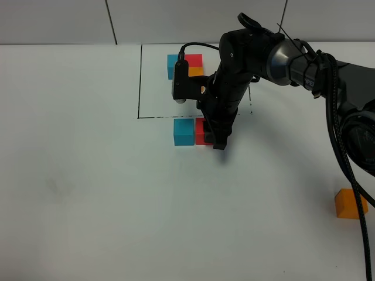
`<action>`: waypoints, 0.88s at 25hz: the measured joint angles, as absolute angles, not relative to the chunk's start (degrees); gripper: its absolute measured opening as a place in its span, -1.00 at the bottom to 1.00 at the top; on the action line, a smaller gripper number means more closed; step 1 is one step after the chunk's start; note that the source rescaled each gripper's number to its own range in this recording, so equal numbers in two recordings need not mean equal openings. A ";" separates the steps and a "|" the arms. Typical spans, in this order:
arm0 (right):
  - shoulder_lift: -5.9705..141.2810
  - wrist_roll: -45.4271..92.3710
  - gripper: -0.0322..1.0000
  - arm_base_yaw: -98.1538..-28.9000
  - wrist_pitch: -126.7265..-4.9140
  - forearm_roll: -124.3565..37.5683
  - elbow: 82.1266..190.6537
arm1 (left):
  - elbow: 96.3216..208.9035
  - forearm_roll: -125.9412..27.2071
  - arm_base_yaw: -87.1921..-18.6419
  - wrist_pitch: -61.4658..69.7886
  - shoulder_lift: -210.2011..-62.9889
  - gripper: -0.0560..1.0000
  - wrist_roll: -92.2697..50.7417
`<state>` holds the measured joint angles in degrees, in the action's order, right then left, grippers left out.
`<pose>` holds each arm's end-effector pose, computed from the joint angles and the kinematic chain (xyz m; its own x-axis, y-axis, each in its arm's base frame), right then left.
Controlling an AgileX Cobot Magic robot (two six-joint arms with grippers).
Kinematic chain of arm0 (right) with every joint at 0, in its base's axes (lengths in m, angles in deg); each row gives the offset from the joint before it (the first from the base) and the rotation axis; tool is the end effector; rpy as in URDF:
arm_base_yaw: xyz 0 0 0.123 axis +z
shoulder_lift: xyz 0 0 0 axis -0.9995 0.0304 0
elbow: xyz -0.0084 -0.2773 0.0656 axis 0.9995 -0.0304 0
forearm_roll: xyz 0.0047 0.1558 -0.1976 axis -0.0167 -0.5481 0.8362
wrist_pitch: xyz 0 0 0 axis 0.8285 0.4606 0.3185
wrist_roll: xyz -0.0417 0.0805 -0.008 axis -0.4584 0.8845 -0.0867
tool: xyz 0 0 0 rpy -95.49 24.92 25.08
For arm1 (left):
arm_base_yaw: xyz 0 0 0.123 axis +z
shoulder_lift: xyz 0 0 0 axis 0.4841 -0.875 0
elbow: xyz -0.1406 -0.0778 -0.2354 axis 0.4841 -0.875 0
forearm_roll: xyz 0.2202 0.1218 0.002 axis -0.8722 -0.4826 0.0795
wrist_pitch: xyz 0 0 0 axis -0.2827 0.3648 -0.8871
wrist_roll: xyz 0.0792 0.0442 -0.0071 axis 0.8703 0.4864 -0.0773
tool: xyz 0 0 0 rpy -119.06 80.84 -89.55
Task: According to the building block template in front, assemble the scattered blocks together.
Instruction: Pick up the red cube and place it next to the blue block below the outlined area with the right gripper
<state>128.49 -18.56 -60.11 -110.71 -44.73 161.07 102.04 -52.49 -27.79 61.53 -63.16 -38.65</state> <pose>0.4182 0.2372 0.1285 -0.0147 -0.9762 -0.2162 -0.9924 0.0408 -0.1165 -0.0073 -0.0145 0.2794 -0.4148 0.1824 -0.8914 0.2052 0.9732 0.1036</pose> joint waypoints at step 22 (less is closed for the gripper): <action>128.72 -18.67 -0.92 -60.11 -110.60 -44.79 161.07 | 102.04 -52.49 -27.79 61.53 -63.16 0.29 -38.60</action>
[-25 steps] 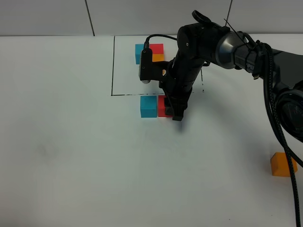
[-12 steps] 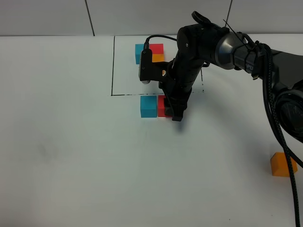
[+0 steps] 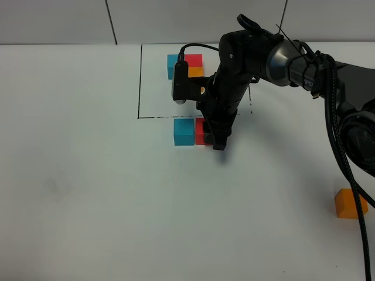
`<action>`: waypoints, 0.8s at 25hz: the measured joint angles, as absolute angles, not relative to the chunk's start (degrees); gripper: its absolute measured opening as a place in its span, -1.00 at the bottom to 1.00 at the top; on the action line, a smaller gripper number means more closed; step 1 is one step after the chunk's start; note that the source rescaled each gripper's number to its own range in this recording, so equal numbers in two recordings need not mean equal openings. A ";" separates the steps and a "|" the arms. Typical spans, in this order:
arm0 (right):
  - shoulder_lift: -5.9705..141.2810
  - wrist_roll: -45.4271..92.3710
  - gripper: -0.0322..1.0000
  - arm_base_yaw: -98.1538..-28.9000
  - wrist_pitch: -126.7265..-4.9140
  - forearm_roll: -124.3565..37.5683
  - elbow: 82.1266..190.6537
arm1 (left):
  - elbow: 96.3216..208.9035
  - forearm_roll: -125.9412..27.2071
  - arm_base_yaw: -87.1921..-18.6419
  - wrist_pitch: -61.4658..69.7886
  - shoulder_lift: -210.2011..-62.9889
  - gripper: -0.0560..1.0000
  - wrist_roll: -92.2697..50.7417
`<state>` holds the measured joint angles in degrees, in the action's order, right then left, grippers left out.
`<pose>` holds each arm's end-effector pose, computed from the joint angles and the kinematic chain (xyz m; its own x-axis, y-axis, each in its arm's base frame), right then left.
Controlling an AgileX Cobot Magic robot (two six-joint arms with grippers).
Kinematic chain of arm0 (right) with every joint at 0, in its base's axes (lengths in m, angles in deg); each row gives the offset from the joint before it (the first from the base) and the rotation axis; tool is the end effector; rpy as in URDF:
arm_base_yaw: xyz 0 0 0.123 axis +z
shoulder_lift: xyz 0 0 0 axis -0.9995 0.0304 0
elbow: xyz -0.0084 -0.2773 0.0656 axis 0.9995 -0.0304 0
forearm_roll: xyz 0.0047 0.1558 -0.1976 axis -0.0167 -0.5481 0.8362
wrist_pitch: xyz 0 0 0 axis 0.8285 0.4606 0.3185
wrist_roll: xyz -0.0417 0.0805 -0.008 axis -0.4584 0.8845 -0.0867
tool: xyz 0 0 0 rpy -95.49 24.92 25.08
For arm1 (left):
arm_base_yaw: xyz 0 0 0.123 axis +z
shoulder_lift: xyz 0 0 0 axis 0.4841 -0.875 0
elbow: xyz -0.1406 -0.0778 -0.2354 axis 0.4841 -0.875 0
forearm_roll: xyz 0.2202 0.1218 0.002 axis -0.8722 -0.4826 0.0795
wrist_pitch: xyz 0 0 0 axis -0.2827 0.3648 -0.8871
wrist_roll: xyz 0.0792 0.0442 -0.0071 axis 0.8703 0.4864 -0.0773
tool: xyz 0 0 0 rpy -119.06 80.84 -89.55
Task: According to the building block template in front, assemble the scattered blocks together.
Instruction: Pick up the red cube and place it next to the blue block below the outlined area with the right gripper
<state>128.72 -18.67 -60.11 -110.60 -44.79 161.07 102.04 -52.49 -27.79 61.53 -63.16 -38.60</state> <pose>0.4183 0.2373 0.1266 -0.0140 -0.9764 -0.2157 -0.9926 0.0396 -0.1146 -0.0073 -0.0145 0.2794 -0.4147 0.1832 -0.8913 0.2056 0.9731 0.1044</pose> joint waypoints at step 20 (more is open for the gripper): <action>128.78 -18.67 -0.92 -60.11 -110.54 -46.07 161.07 | 102.04 -52.49 -27.79 61.53 -63.16 0.29 -38.60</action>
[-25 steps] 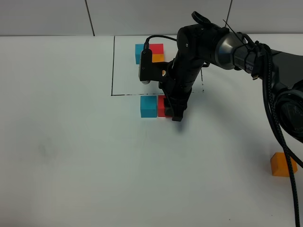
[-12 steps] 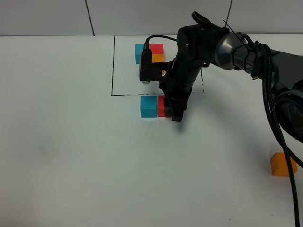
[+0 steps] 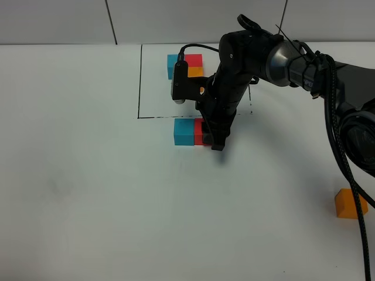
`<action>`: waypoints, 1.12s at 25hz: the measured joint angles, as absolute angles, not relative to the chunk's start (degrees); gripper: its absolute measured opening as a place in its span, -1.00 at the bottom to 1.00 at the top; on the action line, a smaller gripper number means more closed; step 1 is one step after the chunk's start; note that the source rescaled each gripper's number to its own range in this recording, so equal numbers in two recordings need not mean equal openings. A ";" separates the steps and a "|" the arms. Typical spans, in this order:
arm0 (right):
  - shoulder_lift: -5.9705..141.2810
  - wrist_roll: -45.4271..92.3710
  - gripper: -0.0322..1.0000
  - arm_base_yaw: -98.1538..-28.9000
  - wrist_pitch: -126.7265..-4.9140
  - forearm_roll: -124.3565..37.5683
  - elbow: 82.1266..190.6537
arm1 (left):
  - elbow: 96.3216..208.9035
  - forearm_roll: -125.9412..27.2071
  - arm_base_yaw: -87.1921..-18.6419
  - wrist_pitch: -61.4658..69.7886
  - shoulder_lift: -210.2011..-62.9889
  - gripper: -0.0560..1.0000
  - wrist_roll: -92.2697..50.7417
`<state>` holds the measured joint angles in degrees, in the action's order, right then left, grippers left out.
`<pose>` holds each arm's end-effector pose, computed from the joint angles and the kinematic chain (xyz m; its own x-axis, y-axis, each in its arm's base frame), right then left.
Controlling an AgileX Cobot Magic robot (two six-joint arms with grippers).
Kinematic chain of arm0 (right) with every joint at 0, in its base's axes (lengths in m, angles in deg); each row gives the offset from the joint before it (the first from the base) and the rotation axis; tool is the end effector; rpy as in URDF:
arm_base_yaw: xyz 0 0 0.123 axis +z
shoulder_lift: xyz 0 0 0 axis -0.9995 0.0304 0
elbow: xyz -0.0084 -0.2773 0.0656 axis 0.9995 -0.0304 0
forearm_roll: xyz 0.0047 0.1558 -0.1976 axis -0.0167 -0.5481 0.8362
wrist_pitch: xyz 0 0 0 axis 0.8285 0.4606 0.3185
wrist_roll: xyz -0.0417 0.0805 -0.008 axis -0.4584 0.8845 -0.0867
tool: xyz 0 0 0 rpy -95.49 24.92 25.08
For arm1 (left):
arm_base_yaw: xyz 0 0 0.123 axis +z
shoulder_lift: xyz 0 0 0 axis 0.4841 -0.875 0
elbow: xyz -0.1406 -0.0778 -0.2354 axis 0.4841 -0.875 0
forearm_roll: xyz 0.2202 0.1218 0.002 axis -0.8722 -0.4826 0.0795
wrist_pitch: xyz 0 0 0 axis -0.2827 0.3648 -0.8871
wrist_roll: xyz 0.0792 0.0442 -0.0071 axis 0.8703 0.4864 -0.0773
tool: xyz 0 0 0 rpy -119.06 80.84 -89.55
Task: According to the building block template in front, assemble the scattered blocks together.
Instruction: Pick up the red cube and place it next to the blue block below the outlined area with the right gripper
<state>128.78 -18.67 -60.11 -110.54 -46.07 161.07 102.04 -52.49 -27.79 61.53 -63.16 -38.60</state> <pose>0.4178 0.2388 0.1264 -0.0253 -0.9722 -0.2329 -0.9932 0.0509 -0.1043 -0.0073 -0.0145 0.2794 -0.4147 0.1832 -0.8913 0.2056 0.9731 0.1044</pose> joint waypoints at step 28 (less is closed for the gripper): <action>128.78 -19.40 -0.92 -60.06 -110.48 -44.86 161.07 | 102.04 -52.49 -27.79 61.53 -63.16 0.29 -38.60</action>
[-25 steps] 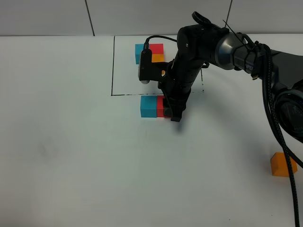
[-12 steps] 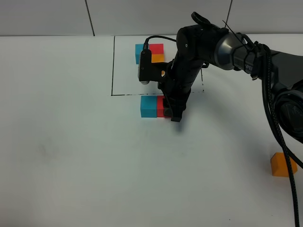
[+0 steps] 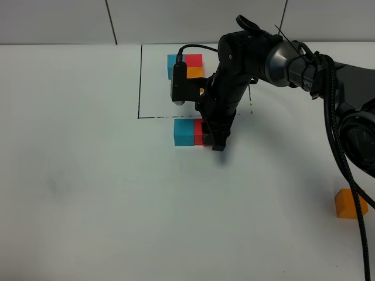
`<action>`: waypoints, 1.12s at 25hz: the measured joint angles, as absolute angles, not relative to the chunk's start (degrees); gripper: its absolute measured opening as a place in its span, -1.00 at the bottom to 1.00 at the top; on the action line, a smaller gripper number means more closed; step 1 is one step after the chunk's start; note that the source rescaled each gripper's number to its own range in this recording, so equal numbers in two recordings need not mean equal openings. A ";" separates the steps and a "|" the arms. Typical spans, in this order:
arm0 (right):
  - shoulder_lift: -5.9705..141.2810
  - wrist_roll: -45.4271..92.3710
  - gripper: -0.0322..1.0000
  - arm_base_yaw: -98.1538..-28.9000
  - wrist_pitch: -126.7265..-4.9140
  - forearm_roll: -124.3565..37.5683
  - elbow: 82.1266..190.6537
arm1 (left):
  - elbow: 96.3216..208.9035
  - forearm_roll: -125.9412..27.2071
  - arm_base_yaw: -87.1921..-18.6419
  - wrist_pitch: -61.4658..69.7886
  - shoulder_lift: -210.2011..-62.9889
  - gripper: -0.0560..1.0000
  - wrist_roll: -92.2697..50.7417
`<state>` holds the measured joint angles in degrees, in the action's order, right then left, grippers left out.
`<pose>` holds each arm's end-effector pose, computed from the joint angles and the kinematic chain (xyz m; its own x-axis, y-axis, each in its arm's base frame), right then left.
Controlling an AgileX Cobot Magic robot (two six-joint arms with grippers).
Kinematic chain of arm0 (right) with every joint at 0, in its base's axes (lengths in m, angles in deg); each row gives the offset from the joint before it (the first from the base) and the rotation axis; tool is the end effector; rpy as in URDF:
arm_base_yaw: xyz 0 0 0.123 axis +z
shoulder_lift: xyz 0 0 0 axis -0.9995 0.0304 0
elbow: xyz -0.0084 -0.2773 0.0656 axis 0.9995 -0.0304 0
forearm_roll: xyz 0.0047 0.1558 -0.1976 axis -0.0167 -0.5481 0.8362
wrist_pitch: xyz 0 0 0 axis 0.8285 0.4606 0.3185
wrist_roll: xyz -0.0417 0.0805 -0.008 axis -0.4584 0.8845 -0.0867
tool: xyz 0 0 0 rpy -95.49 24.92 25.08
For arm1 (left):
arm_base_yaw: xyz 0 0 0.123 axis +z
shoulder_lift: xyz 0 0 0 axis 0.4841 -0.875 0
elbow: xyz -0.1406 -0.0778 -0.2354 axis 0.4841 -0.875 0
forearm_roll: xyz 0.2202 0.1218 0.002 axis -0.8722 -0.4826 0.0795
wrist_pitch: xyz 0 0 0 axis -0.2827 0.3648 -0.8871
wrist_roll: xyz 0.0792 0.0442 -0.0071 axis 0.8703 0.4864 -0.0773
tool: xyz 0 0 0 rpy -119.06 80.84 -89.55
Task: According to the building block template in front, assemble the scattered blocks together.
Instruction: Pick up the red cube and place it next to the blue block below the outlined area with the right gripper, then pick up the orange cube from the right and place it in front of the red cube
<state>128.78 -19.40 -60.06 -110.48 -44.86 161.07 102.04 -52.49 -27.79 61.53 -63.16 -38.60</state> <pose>0.4183 0.2378 0.1262 -0.0012 -0.9765 -0.2155 -0.9927 0.0272 -0.1178 -0.0073 -0.0145 0.2794 -0.4147 0.1832 -0.8913 0.2056 0.9731 0.1044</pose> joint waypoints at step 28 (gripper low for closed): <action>123.30 -14.75 0.41 -60.08 -114.04 -38.60 160.59 | 102.04 -52.49 -27.79 61.53 -63.16 0.29 -38.60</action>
<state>123.30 -14.75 -60.08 -114.04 -38.60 160.59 102.04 -52.49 -27.79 61.53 -63.16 -38.60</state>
